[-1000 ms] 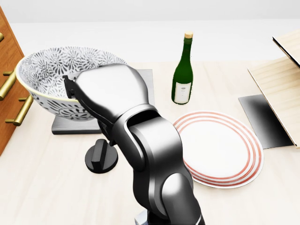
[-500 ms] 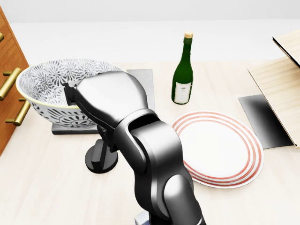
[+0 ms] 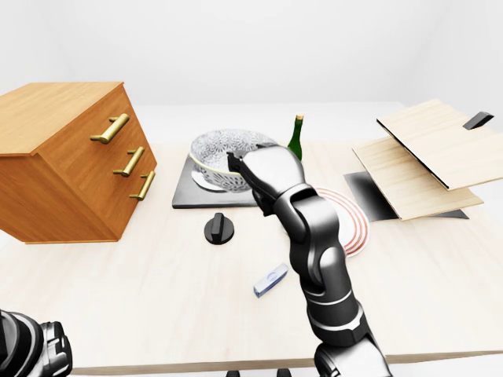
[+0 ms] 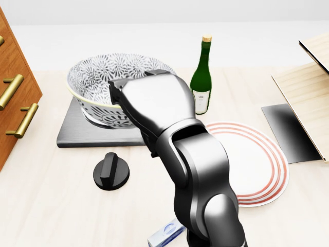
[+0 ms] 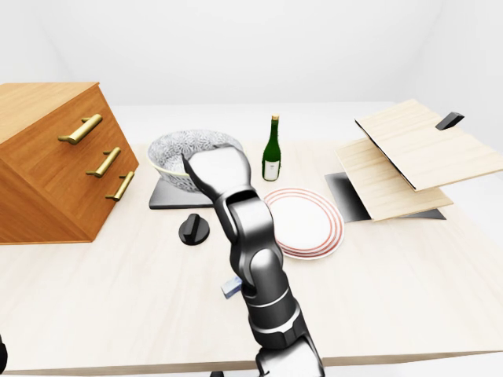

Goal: Pick up the akita bowl and put it on the plate.

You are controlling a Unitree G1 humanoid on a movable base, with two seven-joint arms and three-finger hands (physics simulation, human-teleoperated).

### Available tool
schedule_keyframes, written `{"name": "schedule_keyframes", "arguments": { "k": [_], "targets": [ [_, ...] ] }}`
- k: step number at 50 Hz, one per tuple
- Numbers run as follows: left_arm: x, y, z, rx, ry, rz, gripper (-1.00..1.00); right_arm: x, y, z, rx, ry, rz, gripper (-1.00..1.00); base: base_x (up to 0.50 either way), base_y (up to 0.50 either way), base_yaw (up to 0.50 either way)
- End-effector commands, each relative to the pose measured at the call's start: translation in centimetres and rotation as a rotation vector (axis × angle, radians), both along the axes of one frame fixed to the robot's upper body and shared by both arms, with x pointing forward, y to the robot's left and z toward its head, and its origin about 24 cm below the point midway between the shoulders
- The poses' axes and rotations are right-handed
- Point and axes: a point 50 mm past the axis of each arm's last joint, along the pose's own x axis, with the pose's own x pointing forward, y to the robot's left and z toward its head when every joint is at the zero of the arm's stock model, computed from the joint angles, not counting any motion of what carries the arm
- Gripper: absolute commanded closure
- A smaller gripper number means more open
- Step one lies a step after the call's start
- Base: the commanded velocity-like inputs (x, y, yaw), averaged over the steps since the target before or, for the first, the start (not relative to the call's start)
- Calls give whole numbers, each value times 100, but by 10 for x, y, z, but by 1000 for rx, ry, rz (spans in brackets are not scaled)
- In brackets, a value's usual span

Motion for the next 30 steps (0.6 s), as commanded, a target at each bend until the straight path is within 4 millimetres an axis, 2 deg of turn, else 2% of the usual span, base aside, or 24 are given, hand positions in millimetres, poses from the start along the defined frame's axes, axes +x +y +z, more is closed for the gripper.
{"name": "schedule_keyframes", "arguments": {
  "k": [1,9,15,20,30],
  "targets": [
    [0,0,0,-1,0,1,-100,-8,-25,2,10,-47,-70,100,0,0,0],
    [-1,0,0,0,-1,0,-100,-13,-40,-3,9,-54,-114,100,0,0,0],
    [0,0,0,-1,0,0,-100,-21,-57,9,17,-129,-165,100,0,0,0],
    [0,0,-1,0,2,2,-100,-27,-68,11,15,-155,-200,100,0,0,0],
    [0,0,0,3,3,-2,-100,-35,-69,-4,72,-91,-162,96,0,0,0]
  ]
}}
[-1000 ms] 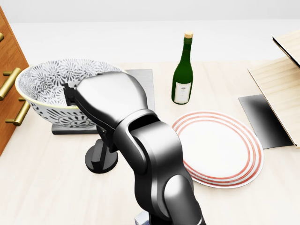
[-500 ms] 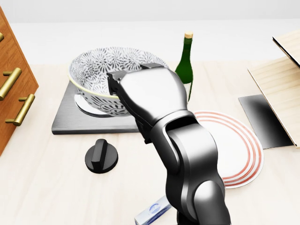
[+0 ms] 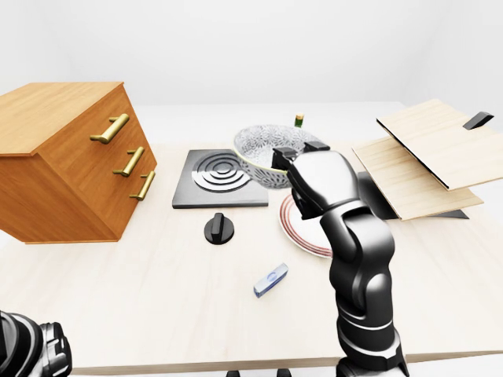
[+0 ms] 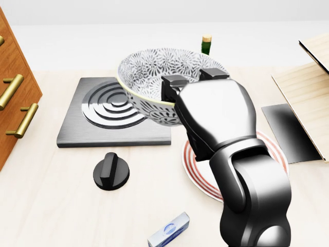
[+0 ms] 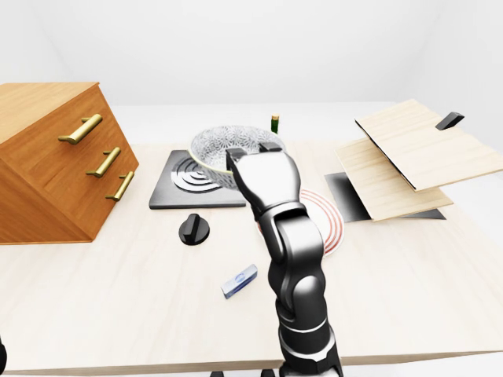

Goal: Pick up the akita bowl and put it on the plate.

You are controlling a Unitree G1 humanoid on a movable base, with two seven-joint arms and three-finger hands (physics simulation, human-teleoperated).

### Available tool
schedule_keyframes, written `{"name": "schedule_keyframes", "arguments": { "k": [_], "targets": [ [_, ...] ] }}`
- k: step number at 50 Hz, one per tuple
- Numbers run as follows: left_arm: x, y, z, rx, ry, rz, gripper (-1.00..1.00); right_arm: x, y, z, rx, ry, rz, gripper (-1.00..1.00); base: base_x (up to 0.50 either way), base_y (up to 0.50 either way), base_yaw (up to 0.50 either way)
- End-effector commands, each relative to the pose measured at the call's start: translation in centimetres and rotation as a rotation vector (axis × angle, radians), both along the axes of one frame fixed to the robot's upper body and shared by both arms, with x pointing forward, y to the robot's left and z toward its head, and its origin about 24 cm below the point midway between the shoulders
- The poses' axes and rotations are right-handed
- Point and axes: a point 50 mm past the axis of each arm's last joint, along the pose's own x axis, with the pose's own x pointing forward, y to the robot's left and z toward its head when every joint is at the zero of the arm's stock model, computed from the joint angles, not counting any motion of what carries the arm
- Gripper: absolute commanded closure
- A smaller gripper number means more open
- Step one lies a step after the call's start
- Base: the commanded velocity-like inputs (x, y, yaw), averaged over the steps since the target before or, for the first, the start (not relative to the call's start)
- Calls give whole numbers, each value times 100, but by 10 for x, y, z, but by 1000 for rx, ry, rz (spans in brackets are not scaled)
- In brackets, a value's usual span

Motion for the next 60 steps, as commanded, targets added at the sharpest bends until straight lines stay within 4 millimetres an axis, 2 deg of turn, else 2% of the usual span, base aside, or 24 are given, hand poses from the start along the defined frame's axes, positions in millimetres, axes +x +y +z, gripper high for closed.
{"name": "schedule_keyframes", "arguments": {
  "k": [1,2,7,10,12,22,33,45,50,54,60],
  "targets": [
    [0,0,0,1,2,-1,-100,-14,-9,-10,44,20,11,97,0,0,0],
    [-1,-1,1,7,-10,6,-100,-16,-11,-16,75,50,29,96,0,0,0],
    [0,0,0,2,-4,9,-100,-27,-26,-15,76,26,-2,95,0,0,0],
    [-1,0,0,3,-5,4,-100,-31,-31,-22,71,47,-17,95,0,0,0],
    [0,0,0,-1,-5,10,-100,-31,-30,-18,67,31,-9,95,0,0,0],
    [-1,0,2,7,-5,-2,-100,-30,-34,-31,83,95,-21,92,0,0,0],
    [0,0,0,-2,-3,7,-100,-38,-48,-18,65,17,-69,96,0,0,0],
    [0,0,0,-2,-3,7,-100,-38,-48,-17,66,16,-69,100,0,0,0],
    [0,0,0,0,-3,7,-100,-38,-49,-17,77,13,-66,95,0,0,0],
    [0,0,1,3,-4,0,-100,-47,-54,-20,66,18,-98,97,0,0,0],
    [-1,0,1,6,-2,0,-100,-52,-62,-15,82,-10,-102,100,0,0,0]
  ]
}}
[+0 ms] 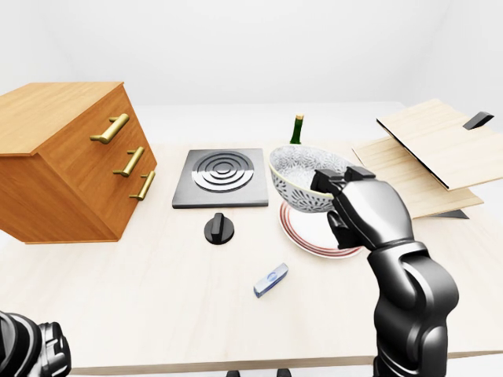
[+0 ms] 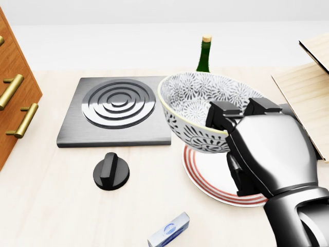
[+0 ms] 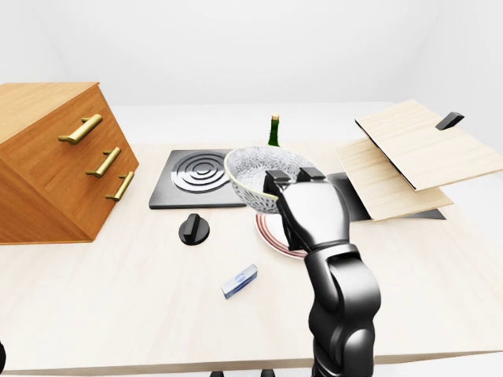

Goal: Pick up the akita bowl and put it on the plate.

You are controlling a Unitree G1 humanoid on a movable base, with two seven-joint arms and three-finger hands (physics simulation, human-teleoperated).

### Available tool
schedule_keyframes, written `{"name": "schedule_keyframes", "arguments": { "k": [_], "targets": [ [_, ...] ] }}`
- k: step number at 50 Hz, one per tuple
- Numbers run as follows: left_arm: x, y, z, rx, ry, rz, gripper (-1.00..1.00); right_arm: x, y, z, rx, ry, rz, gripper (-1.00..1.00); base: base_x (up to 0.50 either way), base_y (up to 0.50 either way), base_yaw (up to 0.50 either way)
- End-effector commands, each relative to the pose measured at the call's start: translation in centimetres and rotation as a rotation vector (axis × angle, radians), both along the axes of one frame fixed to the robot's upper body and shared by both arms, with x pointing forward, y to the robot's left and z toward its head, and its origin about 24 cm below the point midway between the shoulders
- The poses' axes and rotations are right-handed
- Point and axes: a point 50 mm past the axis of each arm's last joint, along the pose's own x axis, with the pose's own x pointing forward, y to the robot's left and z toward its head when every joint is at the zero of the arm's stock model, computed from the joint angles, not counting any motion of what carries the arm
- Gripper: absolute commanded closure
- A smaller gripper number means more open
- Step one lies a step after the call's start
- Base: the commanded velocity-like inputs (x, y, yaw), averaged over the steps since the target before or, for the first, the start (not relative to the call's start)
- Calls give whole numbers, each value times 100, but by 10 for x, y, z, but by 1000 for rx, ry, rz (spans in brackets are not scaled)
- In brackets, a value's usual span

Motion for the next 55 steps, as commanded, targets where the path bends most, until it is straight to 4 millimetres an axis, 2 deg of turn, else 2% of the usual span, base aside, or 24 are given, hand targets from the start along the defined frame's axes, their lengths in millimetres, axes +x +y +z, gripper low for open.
{"name": "schedule_keyframes", "arguments": {
  "k": [1,8,12,20,33,39,45,49,53,55],
  "targets": [
    [-1,0,0,5,1,-4,-100,-10,-11,5,5,-32,-29,100,0,0,0],
    [0,1,-1,-1,5,5,-100,-16,-21,-2,20,-2,-44,99,0,0,0],
    [-1,-1,1,10,2,-9,-100,-15,-31,-22,17,107,-86,100,0,0,0],
    [-1,-1,1,12,5,-8,-100,-10,-40,-31,4,155,-128,100,0,0,0],
    [-1,0,0,8,0,-3,-100,4,-37,-53,-21,201,-134,99,0,0,0],
    [0,0,-1,1,4,3,-100,10,-34,-44,2,181,-116,99,0,0,0],
    [0,0,0,4,6,-11,-100,19,-30,-52,23,167,-110,99,0,0,0],
    [0,0,0,6,8,-10,-100,24,-37,-59,33,159,-133,99,0,0,0],
    [-1,0,0,8,10,-11,-100,28,-43,-49,31,108,-144,99,0,0,0],
    [-1,-1,1,12,9,-17,-100,31,-45,-37,26,63,-146,100,0,0,0]
  ]
}}
